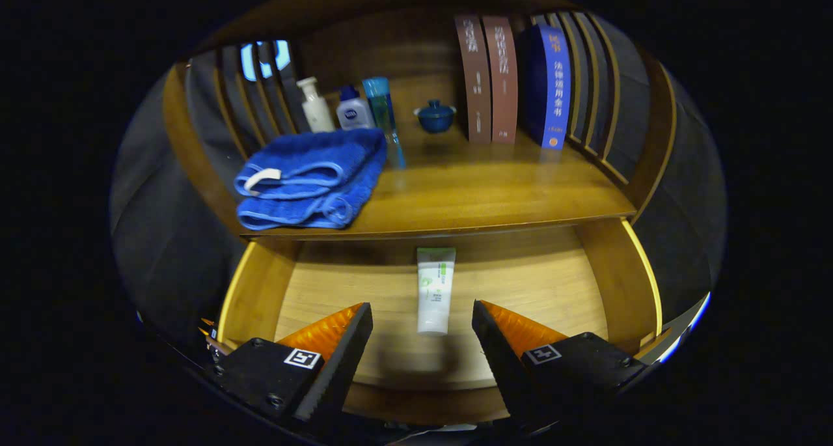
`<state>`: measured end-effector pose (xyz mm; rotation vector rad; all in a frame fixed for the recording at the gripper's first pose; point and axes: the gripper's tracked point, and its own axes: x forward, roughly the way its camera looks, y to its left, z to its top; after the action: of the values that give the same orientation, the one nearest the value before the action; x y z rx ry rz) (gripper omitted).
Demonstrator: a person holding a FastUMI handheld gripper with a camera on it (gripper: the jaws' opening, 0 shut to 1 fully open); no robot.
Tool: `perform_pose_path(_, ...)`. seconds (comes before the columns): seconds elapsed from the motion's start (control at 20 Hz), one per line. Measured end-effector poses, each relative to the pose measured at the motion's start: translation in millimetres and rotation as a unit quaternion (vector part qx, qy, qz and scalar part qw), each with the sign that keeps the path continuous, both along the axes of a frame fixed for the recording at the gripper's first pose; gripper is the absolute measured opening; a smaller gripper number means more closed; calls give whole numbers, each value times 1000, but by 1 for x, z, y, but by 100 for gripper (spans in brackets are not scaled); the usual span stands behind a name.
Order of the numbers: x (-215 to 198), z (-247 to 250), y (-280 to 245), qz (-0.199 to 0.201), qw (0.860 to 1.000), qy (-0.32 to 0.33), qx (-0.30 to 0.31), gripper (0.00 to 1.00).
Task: Pull open the drawer, take out the items inside it, and place them on the countertop above the cabinet.
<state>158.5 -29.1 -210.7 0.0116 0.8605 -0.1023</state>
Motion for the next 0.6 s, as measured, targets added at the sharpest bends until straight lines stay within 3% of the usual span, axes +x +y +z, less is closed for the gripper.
perform_pose_path(0.4,3,-72,-17,-7,987,160,-32,96)
perform_pose_path(0.6,-4,-90,-23,-12,979,200,-40,81)
